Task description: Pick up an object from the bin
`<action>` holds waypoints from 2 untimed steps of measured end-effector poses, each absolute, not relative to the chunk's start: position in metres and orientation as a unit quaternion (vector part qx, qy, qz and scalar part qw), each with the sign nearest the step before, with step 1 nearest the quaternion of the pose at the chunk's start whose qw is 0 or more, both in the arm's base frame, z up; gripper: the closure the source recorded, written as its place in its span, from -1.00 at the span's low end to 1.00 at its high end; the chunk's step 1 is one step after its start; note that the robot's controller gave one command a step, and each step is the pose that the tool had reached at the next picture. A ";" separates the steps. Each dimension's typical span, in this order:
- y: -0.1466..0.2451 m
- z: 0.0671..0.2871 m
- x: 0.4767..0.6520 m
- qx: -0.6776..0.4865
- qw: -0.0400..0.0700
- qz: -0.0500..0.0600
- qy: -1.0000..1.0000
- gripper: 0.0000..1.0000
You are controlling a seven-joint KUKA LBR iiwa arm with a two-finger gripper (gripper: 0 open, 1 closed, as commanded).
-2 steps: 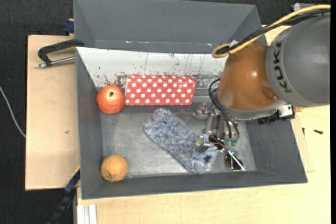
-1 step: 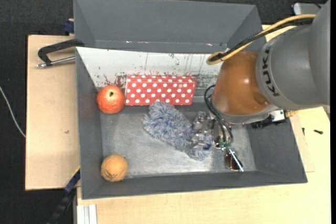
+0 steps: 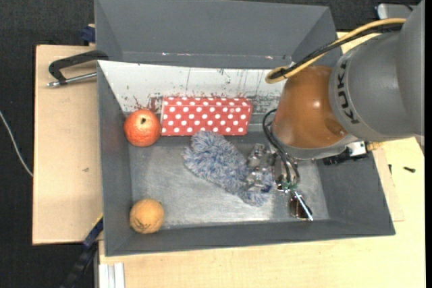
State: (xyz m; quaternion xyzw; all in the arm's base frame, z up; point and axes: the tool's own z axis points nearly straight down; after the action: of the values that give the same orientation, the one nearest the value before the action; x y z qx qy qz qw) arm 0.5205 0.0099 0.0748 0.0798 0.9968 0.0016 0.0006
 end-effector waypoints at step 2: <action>0.020 0.185 0.519 0.078 0.000 0.001 0.997 1.00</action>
Offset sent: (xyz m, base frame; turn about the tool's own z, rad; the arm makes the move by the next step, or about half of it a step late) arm -0.0019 0.0115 0.1274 -0.0072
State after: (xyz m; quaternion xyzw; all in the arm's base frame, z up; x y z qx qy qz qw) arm 0.5191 0.0196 0.1851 0.0778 0.9970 0.0006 0.0002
